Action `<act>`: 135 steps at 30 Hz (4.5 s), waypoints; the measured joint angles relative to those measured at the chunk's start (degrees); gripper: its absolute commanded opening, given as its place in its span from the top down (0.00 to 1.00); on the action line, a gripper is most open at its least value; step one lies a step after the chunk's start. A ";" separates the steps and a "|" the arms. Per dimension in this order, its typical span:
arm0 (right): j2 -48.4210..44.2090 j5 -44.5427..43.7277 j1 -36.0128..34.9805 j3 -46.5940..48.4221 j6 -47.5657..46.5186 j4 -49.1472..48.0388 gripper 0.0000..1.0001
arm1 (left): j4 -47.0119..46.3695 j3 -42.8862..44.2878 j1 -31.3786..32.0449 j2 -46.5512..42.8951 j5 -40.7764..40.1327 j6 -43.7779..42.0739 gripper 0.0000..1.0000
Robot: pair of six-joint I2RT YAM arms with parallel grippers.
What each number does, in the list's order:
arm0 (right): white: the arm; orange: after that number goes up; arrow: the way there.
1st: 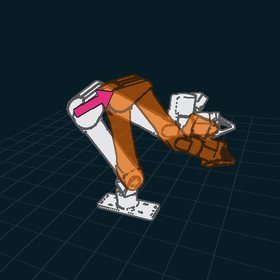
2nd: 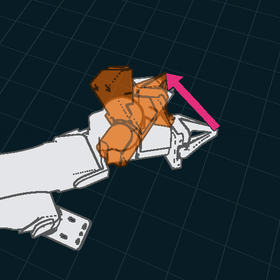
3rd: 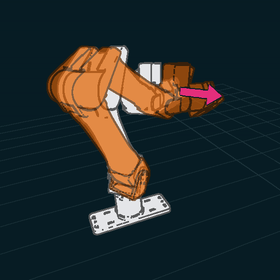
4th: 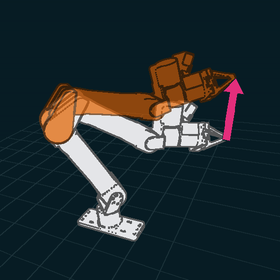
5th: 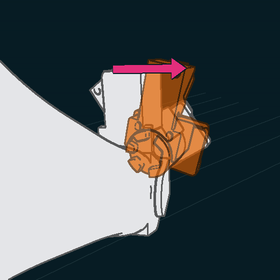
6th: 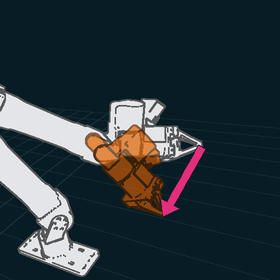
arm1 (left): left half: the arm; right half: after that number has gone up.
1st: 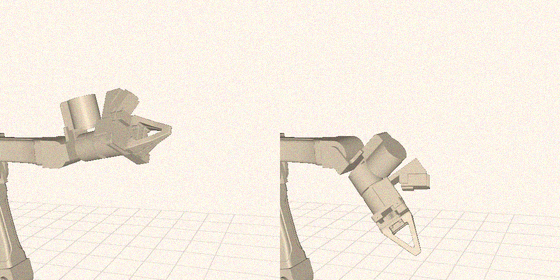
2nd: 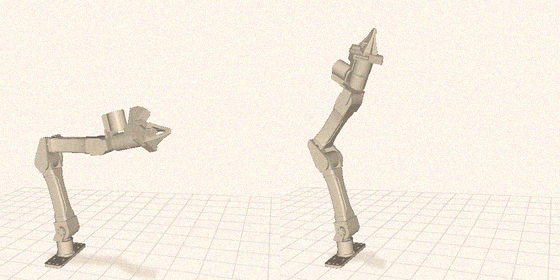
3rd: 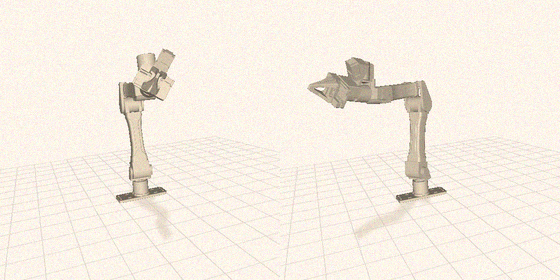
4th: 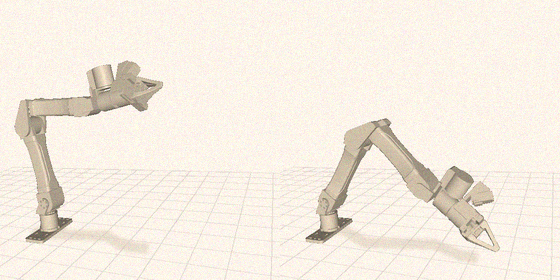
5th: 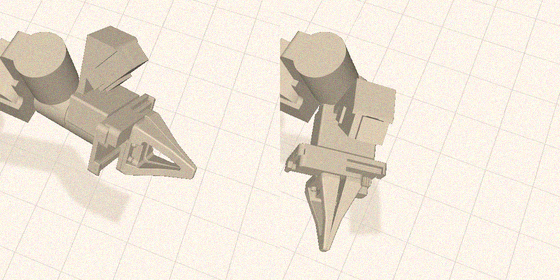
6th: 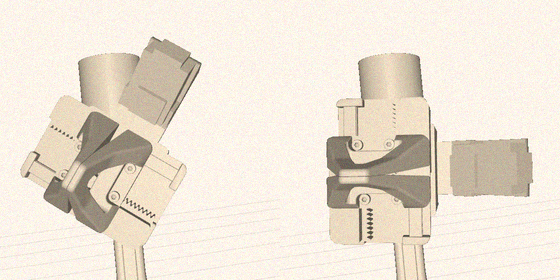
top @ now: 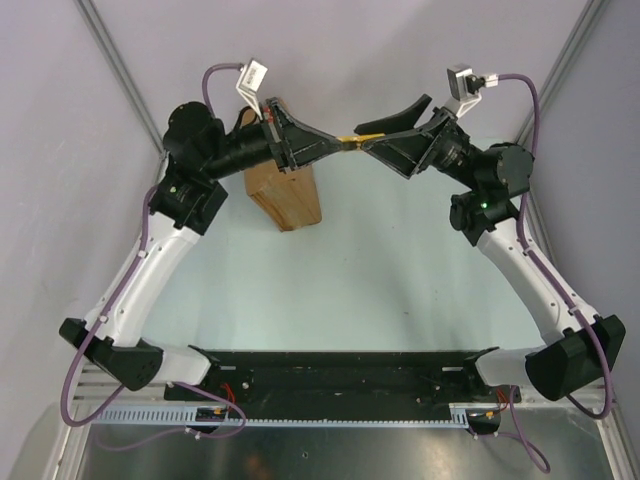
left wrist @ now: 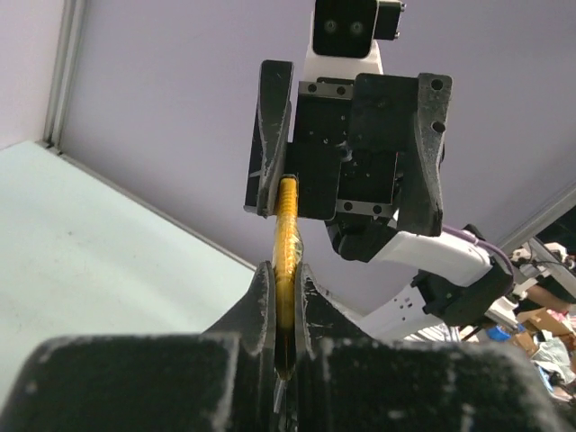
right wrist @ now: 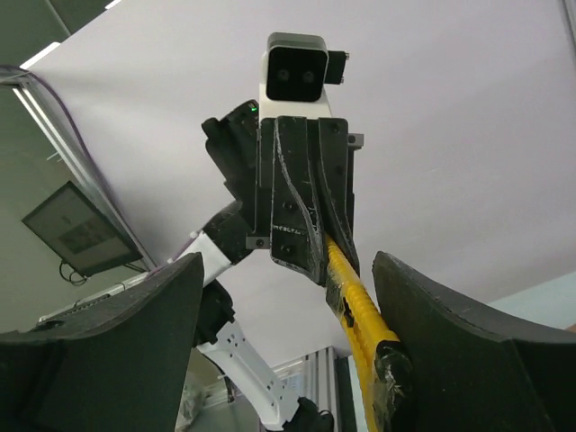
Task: Unpack the express box
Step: Cut the express box at the center of the board.
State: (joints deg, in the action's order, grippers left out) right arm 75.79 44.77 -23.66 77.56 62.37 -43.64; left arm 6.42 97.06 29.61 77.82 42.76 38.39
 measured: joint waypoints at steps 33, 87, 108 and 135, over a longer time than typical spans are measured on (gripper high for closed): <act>0.81 5.84 -0.66 2.95 -5.95 12.00 0.55 | -11.45 -5.81 0.98 -0.46 -1.09 1.95 1.00; 12.00 -11.76 -11.58 10.73 -78.34 36.41 1.00 | -3.85 -33.73 -23.37 -8.00 -23.06 -15.43 0.12; 17.53 -33.88 -25.59 1.55 -118.55 36.20 1.00 | -5.07 -15.96 -24.65 22.38 -13.09 -28.04 0.40; 21.07 -43.21 -14.27 1.62 -81.57 21.92 1.00 | -5.11 16.92 -28.59 44.50 -28.68 -15.80 0.13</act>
State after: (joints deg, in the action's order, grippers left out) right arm 96.86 1.56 -37.93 79.18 -19.20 -21.71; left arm 1.30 113.97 1.02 122.32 14.09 22.59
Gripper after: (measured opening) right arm 0.142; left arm 0.872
